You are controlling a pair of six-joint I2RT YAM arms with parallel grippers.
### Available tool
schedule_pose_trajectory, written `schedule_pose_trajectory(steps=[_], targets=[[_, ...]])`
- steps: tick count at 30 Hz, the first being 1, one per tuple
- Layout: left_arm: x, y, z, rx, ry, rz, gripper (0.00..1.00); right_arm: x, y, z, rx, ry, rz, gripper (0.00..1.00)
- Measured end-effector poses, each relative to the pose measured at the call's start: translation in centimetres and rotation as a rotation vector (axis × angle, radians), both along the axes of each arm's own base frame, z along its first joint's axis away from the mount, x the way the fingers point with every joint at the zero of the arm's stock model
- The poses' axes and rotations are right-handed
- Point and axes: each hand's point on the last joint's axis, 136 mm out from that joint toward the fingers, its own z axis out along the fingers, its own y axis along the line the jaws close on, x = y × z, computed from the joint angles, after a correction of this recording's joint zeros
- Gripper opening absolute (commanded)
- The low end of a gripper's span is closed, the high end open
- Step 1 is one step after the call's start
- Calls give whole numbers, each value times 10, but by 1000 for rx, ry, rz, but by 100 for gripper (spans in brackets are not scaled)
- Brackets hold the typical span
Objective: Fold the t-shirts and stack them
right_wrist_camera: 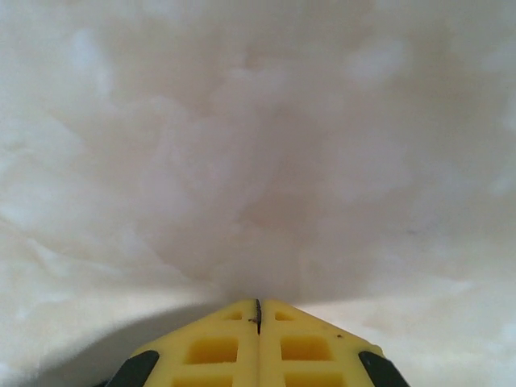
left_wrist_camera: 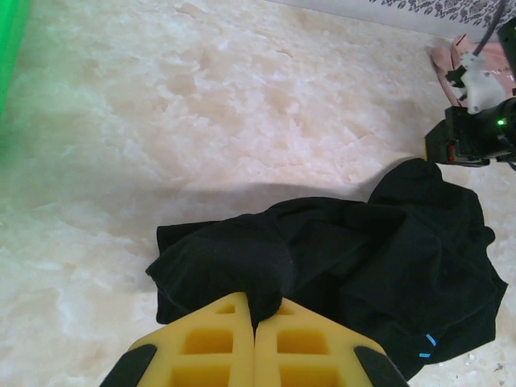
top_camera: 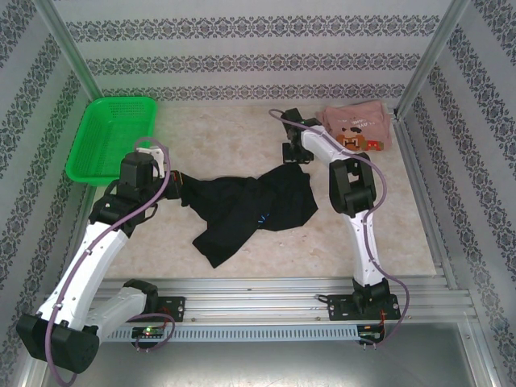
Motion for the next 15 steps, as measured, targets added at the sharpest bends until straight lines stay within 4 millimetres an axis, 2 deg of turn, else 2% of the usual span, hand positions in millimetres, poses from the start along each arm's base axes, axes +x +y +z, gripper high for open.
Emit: schedule_pose_trajectory(steps=[2,5,8,12,15], targets=[[4,0,8,1,-14,5,0,0,-10,20,12,-30,-24,0],[13,-1,29,-5,-51,9,0,3,-26,67,50,-117,-67,0],[22,-3,59,-15,-108,7,0,5,-41,134,114,-253,-104,0],[32,-5,106,-21,-204,-1,0,-1,-62,224,205,-449,-148,0],[39,-5,139,-18,-271,-4,0,-12,-74,277,268,-564,-164,0]])
